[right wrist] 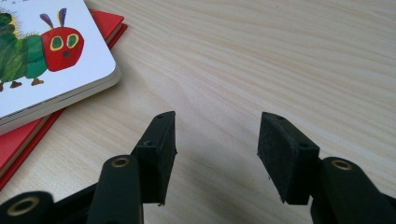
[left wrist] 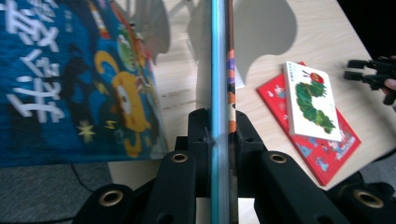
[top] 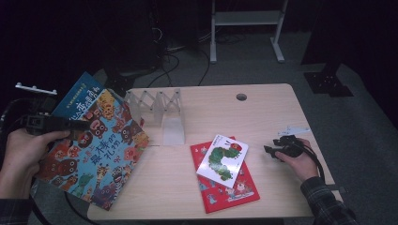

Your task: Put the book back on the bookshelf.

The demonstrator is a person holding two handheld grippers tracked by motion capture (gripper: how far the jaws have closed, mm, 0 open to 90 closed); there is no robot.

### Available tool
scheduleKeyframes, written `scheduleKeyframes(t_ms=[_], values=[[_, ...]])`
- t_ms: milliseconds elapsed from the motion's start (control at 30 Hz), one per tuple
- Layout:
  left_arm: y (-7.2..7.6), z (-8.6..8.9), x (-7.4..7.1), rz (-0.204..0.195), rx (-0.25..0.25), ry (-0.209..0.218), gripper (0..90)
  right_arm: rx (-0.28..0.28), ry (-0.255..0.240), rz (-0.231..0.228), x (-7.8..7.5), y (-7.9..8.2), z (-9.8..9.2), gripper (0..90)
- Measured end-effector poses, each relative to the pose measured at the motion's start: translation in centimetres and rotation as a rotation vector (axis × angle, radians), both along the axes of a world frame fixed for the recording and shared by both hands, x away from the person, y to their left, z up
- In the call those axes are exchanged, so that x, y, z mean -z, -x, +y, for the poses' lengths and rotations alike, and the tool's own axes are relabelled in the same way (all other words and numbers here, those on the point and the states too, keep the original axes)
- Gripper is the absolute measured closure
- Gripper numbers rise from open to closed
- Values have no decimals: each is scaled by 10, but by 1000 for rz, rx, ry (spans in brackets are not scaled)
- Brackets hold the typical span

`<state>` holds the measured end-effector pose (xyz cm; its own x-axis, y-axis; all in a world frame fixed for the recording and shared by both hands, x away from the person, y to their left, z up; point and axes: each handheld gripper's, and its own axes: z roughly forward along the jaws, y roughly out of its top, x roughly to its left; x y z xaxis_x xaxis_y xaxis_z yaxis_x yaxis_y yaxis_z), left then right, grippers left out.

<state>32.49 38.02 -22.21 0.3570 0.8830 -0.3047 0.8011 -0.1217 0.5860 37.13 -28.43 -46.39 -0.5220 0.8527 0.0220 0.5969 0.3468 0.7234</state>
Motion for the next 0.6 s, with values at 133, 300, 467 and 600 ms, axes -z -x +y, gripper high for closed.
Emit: scheduleKeyframes(t_ms=[133,300,467,600], values=[[-6,7,0,5,-32,-3,806,3,-3,0,-1,0,0,461],[-12,18,1,15,-80,2,807,7,-5,-5,-2,1,-1,462],[-22,25,-1,21,-127,-4,806,9,-6,-7,-2,0,-1,464],[-32,26,-4,7,-149,3,806,6,-4,-6,-2,0,0,465]])
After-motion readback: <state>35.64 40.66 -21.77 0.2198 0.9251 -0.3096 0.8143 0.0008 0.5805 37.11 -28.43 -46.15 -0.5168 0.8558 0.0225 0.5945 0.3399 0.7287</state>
